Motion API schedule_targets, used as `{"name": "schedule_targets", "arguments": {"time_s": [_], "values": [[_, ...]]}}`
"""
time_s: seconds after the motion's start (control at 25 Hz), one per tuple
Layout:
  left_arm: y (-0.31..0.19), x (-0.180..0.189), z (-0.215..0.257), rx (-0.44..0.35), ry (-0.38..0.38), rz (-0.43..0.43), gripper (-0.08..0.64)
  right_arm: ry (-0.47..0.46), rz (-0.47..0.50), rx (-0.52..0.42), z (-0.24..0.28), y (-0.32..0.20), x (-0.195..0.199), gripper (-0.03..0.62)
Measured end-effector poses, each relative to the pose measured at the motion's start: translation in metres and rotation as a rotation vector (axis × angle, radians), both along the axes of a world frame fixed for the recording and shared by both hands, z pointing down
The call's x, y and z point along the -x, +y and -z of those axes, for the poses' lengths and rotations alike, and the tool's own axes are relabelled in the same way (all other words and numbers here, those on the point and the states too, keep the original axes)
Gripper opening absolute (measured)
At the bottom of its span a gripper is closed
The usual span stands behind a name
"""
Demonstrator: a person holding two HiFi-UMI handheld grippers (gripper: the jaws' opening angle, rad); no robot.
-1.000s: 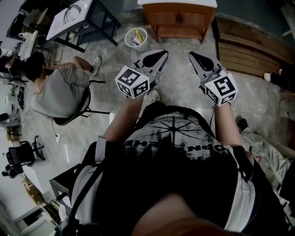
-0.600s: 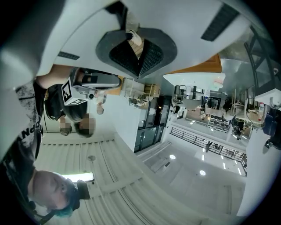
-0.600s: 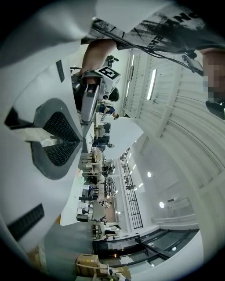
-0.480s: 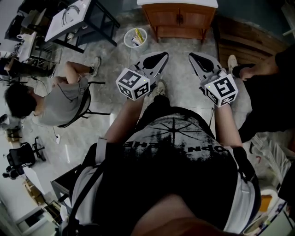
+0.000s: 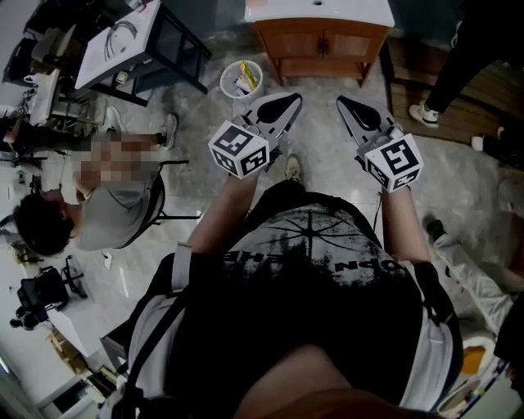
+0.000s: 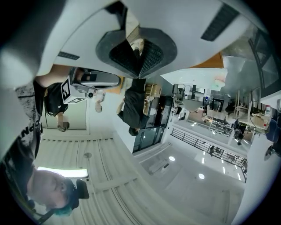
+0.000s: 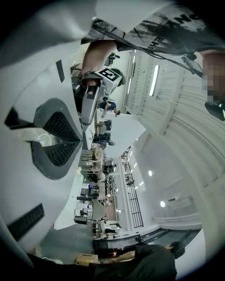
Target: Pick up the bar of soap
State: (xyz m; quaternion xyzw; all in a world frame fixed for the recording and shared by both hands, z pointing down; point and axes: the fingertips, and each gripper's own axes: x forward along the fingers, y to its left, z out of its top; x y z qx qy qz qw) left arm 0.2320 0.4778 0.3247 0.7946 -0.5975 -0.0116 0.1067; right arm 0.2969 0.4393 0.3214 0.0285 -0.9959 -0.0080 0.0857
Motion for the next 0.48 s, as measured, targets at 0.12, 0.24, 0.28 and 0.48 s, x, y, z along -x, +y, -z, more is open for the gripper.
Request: {"name": "schedule_targets", "arguments": {"time_s": [0.12, 0.24, 0.28, 0.48], "values": [[-0.016, 0.025, 0.004, 0.001, -0.001, -0.018, 0.011, 0.004, -0.013, -0.001, 0.004, -0.015, 0.025, 0.014], [-0.033, 0.052, 0.006, 0.000, -0.002, -0.034, 0.011, 0.002, -0.031, -0.001, 0.006, -0.031, 0.052, 0.014], [-0.038, 0.061, 0.006, 0.000, -0.001, -0.040, 0.011, 0.002, -0.037, -0.001, 0.006, -0.036, 0.061, 0.014], [-0.063, 0.107, -0.002, 0.001, -0.002, -0.071, 0.011, 0.009, -0.066, -0.007, 0.001, -0.058, 0.105, 0.014]]}}
